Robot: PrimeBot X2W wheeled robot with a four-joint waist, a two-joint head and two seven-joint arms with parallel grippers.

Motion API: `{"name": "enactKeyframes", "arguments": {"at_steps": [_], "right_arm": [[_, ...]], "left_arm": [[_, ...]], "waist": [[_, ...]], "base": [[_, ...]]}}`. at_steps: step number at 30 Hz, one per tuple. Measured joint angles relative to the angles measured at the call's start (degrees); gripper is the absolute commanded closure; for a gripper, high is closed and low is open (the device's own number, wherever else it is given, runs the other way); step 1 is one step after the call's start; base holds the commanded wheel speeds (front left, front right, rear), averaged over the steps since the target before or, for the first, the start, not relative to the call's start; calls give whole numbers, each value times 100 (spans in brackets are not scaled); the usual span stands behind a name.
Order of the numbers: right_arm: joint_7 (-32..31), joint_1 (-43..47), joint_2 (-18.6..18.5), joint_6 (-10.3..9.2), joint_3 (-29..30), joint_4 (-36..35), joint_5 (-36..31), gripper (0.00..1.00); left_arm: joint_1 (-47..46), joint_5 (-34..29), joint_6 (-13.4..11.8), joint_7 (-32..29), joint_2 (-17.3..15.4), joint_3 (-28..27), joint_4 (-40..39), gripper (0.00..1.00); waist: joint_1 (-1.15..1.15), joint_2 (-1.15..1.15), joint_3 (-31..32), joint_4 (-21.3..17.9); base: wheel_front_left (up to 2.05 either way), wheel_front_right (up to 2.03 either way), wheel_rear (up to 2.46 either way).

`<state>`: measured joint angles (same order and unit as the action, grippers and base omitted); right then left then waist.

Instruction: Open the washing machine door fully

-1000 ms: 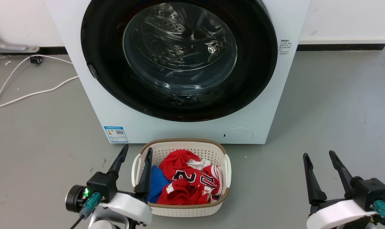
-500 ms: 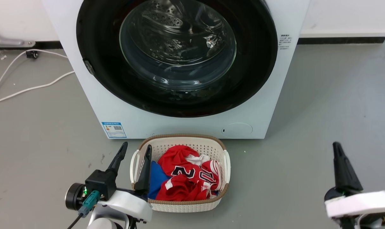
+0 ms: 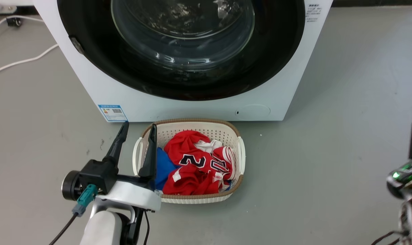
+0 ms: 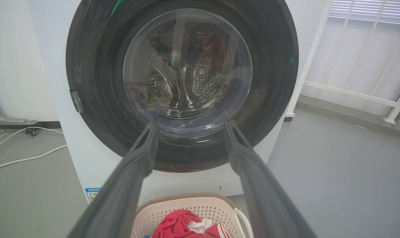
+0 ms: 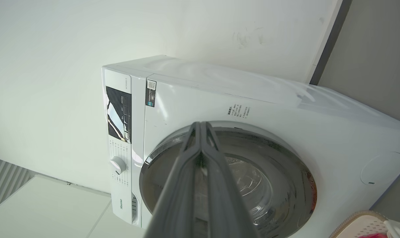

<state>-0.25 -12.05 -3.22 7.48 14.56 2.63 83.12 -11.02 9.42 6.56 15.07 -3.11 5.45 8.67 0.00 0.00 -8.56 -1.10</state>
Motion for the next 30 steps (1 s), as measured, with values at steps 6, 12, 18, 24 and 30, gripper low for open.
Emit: {"name": "enactKeyframes", "arguments": {"at_steps": [6, 12, 18, 24, 30], "right_arm": [[-416, -1050, -434, 0, 467, 883, 771, 100], [-1188, -2242, -1148, 0, 237, 2006, 1078, 100], [-1915, -3428, -1845, 0, -312, 3022, 904, 100], [-2744, -4624, -2130, 0, -1047, 3827, 528, 100], [-3094, -5598, -2113, 0, -1550, 4324, 47, 100]], "left_arm": [[-206, 53, -27, -1, 11, 3, -232, 0], [-426, 37, -52, 0, 14, 97, -375, 0], [-613, 31, -53, 0, 16, 241, -489, 0], [-752, 15, -59, 0, 16, 358, -565, 0], [-948, 18, -101, 0, 16, 454, -656, 0]], "waist": [[0, 0, -305, 25], [0, 0, -633, 99], [0, 0, -931, 228], [0, 0, -1225, 317], [0, 0, -1514, 402]], "base": [[0, 0, 0], [0, 0, 0], [0, 0, 0], [0, 0, 0], [0, 0, 0]]}}
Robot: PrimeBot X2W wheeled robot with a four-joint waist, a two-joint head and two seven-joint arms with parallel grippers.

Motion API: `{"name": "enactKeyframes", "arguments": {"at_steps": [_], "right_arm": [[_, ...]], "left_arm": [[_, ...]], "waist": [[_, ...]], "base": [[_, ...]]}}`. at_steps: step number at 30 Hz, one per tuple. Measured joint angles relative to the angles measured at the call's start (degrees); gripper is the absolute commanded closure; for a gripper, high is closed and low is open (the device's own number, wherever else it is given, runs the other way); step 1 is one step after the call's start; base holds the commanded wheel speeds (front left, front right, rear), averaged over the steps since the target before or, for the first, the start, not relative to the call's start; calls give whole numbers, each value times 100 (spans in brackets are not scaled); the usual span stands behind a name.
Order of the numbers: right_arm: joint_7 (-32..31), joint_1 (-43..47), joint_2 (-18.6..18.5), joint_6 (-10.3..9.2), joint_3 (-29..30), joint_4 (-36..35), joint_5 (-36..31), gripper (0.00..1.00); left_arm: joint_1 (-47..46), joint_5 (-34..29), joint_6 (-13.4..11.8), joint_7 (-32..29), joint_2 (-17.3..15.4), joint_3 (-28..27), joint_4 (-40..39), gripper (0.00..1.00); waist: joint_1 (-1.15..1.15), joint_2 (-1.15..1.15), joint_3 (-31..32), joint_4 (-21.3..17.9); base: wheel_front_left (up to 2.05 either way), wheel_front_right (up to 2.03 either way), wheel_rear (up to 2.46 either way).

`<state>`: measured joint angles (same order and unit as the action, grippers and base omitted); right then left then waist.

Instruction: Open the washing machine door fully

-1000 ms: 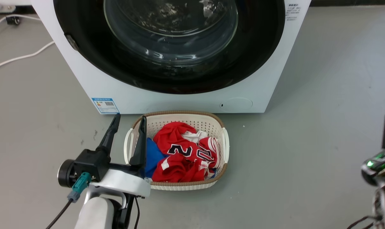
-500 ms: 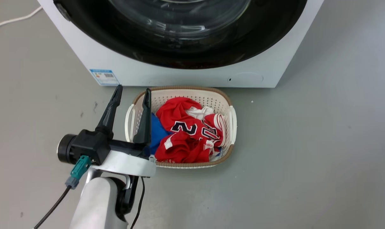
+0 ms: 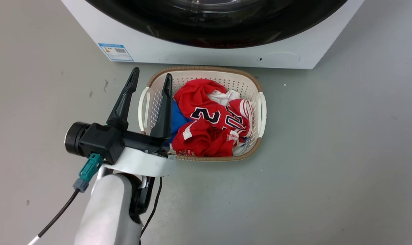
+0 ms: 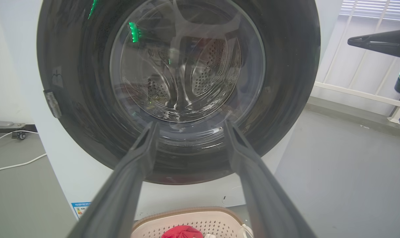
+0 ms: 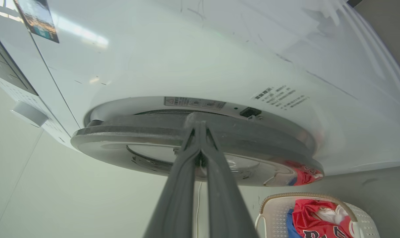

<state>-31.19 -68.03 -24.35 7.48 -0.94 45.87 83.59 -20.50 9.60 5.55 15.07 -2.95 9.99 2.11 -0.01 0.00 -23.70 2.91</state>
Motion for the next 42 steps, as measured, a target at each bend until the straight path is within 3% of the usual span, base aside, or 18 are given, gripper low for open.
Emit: {"name": "enactKeyframes", "arguments": {"at_steps": [10, 22, 30, 42], "right_arm": [[-105, -953, 143, 0, -453, 493, -732, 100], [-514, -1452, 240, 0, -542, 719, -1004, 100], [-1045, -1129, 226, -8, -609, 556, -939, 100], [-1914, 55, 377, -8, -653, 65, -632, 100]], "left_arm": [[-237, 79, -60, 0, 1, 247, -111, 0], [-380, 77, -126, -1, 1, 299, -179, 0], [-363, 85, -136, 0, 1, 279, -44, 0], [-10, 57, -67, 0, 2, 166, 267, 0]], "waist": [[0, 0, -376, 212], [0, 0, -695, 312], [0, 0, -475, 246], [1, 0, 308, 100]], "base": [[0, 0, 0], [0, 0, 0], [0, 0, 0], [0, 0, 0]]}}
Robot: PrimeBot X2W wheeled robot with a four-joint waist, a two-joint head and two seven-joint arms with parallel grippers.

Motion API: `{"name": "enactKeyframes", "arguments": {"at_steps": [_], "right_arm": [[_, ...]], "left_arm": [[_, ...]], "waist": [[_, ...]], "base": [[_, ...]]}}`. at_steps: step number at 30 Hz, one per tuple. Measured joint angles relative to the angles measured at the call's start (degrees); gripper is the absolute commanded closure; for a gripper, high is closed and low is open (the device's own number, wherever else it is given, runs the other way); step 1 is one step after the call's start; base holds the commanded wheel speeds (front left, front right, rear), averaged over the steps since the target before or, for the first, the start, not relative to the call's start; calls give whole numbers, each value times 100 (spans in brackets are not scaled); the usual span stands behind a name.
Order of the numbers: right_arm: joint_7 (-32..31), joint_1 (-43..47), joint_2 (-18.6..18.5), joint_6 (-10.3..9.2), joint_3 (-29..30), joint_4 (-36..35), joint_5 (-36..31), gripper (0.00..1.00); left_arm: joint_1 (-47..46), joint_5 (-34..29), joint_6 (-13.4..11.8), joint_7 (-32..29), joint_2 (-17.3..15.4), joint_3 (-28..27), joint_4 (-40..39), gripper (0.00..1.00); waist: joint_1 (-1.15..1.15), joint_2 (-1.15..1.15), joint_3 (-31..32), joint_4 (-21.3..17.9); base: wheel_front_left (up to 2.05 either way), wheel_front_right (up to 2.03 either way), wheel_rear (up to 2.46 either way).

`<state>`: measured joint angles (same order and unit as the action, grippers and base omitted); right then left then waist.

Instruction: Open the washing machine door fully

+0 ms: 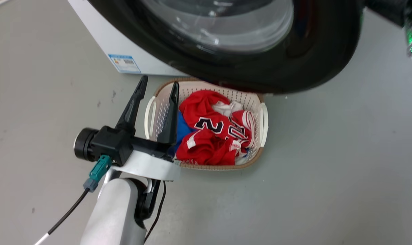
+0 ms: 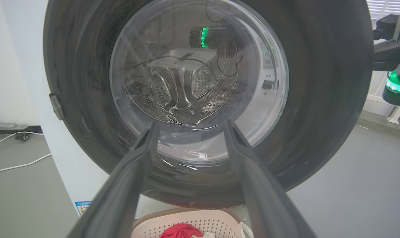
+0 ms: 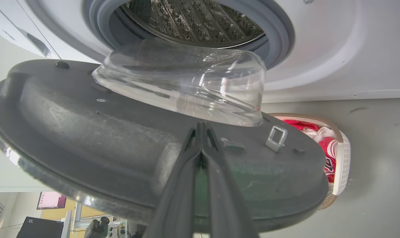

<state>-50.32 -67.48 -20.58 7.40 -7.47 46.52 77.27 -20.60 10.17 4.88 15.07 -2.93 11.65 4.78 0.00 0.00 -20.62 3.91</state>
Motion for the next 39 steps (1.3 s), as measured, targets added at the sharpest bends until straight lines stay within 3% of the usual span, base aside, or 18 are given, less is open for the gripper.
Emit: {"name": "enactKeyframes", "arguments": {"at_steps": [18, 32, 39], "right_arm": [[-686, 2193, 614, 1, -279, -1180, 162, 100], [-971, 3205, 1314, 0, -647, -2078, 178, 100], [-726, 3499, 1516, 0, -675, -2368, 174, 100]], "left_arm": [[772, 26, 116, 0, 0, -96, 391, 0], [1028, 169, 118, 0, 0, -27, 541, 0], [1091, 171, 118, 0, 0, 25, 577, 0]], "waist": [[1, 0, 1310, -141], [1, 0, 1743, 41], [1, 0, 1797, 111]], "base": [[0, 0, 0], [0, 0, 0], [0, 0, 0]]}}
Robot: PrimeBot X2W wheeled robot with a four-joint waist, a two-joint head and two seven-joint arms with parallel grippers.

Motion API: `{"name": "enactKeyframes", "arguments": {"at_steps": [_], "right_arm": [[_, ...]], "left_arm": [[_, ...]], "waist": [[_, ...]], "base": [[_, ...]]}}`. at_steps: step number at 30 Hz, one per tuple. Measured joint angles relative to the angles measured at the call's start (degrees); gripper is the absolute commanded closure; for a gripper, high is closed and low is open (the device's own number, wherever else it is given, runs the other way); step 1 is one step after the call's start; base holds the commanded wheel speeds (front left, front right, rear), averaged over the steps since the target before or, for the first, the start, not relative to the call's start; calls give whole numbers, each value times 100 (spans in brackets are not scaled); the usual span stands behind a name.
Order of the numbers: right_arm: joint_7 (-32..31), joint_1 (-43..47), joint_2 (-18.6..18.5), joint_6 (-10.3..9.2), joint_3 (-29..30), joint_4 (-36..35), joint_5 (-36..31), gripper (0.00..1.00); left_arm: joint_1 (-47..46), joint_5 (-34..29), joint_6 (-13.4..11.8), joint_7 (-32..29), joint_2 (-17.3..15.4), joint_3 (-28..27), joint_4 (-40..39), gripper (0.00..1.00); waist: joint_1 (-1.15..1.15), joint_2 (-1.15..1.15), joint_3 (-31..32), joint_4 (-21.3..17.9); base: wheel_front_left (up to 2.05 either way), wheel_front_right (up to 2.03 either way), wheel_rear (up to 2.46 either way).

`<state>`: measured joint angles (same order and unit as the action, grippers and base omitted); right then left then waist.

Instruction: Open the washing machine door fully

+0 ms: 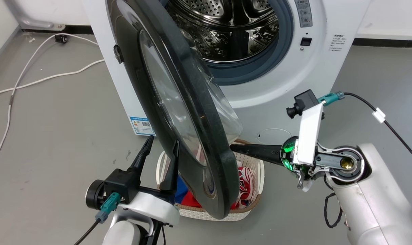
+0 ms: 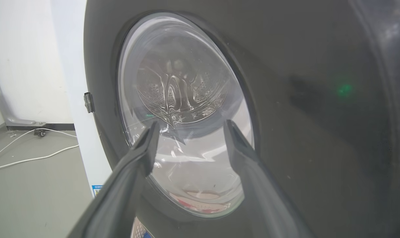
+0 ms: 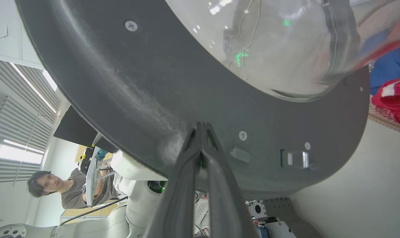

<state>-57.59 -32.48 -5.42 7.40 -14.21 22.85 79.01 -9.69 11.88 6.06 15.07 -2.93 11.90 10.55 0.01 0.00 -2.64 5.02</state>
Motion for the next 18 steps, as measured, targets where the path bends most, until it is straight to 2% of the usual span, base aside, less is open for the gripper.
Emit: {"name": "enactKeyframes", "arguments": {"at_steps": [5, 6, 7, 9, 10, 11, 18], "right_arm": [[896, 230, 46, 1, 325, -166, -215, 100], [896, 230, 46, 1, 325, -166, -215, 100], [1360, 380, 60, 1, 517, -167, -272, 100], [1831, 572, 75, 1, 737, -164, -314, 100], [1831, 572, 75, 1, 737, -164, -314, 100], [2232, 754, 85, 1, 942, -190, -334, 100], [3015, 1437, 156, 1, 1541, -311, -2, 100]], "left_arm": [[57, 7, 0, 0, 0, 0, 24, 0], [57, 7, 0, 0, 0, 0, 24, 0], [115, 7, 0, 0, 0, 1, 51, 0], [137, 7, 0, 0, 0, -4, 63, 0], [137, 7, 0, 0, 0, -4, 63, 0], [157, 7, 0, 0, 0, -9, 76, 0], [246, -5, -1, 0, 0, -105, 104, 0]], "waist": [[0, 0, 37, -22], [0, 0, 37, -22], [0, 0, 70, -44], [0, 0, 105, -70], [0, 0, 105, -70], [0, 0, 141, -89], [0, 0, 223, -203]], "base": [[0, 0, 0], [0, 0, 0], [0, 0, 0], [0, 0, 0], [0, 0, 0], [0, 0, 0], [0, 0, 0]]}}
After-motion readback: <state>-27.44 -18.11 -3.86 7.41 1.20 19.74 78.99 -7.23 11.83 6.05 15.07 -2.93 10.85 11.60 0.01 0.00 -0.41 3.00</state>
